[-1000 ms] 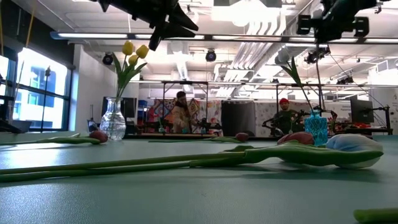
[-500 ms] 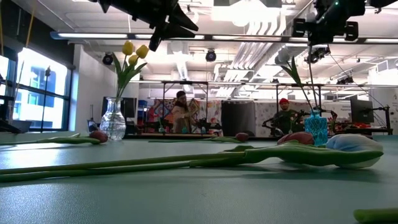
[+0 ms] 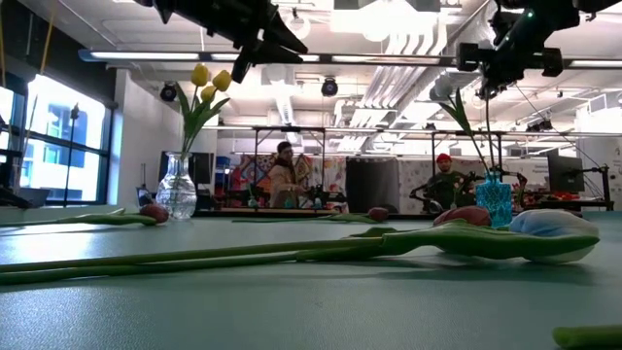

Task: Sort flowers into vase by color
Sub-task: Put the top white flower into the blue vase, then put the right white flower into the blue vase

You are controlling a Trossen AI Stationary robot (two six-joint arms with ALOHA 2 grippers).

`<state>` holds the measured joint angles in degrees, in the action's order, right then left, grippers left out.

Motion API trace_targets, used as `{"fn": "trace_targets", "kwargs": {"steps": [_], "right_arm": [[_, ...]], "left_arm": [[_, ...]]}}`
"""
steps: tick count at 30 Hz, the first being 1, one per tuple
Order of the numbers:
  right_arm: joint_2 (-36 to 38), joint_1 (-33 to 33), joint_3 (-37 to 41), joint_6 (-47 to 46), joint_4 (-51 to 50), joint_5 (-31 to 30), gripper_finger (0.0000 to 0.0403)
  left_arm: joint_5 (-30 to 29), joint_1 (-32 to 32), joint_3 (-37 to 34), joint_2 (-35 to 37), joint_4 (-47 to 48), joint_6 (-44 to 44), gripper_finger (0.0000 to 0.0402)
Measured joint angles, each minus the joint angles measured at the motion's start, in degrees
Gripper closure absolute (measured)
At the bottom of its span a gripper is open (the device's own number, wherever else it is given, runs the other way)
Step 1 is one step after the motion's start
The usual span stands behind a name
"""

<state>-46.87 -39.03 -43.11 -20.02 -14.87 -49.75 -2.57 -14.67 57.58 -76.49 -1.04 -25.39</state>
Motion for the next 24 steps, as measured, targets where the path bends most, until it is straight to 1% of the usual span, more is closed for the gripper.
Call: {"fn": "trace_targets", "kwargs": {"steps": [3,6,9,14,17,21,24], "right_arm": [[0.0,0.0,0.0,0.7,-1.1,3.8,0.0402],[0.0,0.0,0.0,1.0,-1.2,5.4,0.0390],[0.0,0.0,0.0,0.4,-1.2,5.4,0.0360],[1.5,0.0,0.0,-3.5,-1.3,5.6,0.0302],[3.3,0.0,0.0,-3.7,-1.2,5.2,0.0279],[7.0,0.3,0.0,-5.6,-1.2,5.4,0.0267],[10.1,2.0,0.0,-7.9,-1.2,6.3,0.0265]], "left_arm": [[0.0,-0.1,0.0,0.0,0.4,-1.4,0.0328],[1.3,-0.1,0.0,0.0,2.1,-2.0,0.0328],[1.5,0.0,0.0,0.0,5.6,-2.0,0.0328],[1.5,0.6,0.0,0.0,10.5,-2.8,0.0328],[1.5,1.2,0.0,0.0,11.4,-2.7,0.0328],[1.5,1.7,0.0,0.0,11.4,-1.5,0.0328],[1.9,1.8,0.0,0.0,11.5,-0.7,0.0328]]}}
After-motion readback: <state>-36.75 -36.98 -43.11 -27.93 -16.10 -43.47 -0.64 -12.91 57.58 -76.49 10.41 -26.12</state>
